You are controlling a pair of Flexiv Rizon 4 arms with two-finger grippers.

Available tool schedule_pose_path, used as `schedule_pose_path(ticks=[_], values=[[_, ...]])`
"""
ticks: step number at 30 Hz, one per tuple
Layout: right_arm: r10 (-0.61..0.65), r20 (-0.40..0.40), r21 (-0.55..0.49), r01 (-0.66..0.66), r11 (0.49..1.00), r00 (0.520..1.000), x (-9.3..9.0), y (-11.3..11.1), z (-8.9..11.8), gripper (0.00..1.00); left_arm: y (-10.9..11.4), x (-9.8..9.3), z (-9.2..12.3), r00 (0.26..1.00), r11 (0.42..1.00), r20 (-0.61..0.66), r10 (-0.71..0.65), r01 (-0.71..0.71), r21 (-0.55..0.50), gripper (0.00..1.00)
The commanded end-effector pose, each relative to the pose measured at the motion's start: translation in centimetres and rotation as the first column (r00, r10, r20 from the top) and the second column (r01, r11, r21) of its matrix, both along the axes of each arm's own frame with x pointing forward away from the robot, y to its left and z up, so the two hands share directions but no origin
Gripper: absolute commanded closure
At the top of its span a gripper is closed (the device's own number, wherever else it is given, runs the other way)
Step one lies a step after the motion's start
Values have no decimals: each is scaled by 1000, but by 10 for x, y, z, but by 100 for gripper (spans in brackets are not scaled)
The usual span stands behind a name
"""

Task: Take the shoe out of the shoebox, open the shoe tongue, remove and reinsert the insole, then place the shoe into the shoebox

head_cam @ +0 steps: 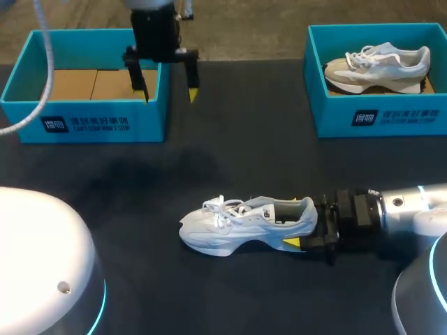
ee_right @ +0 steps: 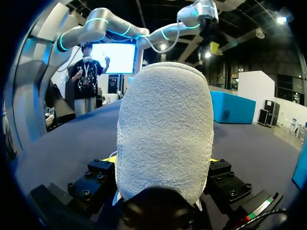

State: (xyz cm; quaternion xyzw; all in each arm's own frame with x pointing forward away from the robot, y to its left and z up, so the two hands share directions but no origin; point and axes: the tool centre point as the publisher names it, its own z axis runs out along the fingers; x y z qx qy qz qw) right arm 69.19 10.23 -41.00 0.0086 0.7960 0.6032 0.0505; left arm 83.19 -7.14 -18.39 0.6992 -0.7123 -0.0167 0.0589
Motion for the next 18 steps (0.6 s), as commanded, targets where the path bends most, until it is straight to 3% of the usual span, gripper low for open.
schedule_pose_path(ticks=[1,9,18], values=[[-2,0,-5,2,1000,1000,-2,1,1,100,-8,-41,-3,997,1000,73,27,-27,-1,0],[-2,0,-5,2,1000,1000,-2,1,1,100,-44,-83,-11,997,999,67,36,-37,13,0],[-2,0,-5,2,1000,1000,-2,1,1,100,-93,-108,-35,1000,999,24,-5,4,52,0]])
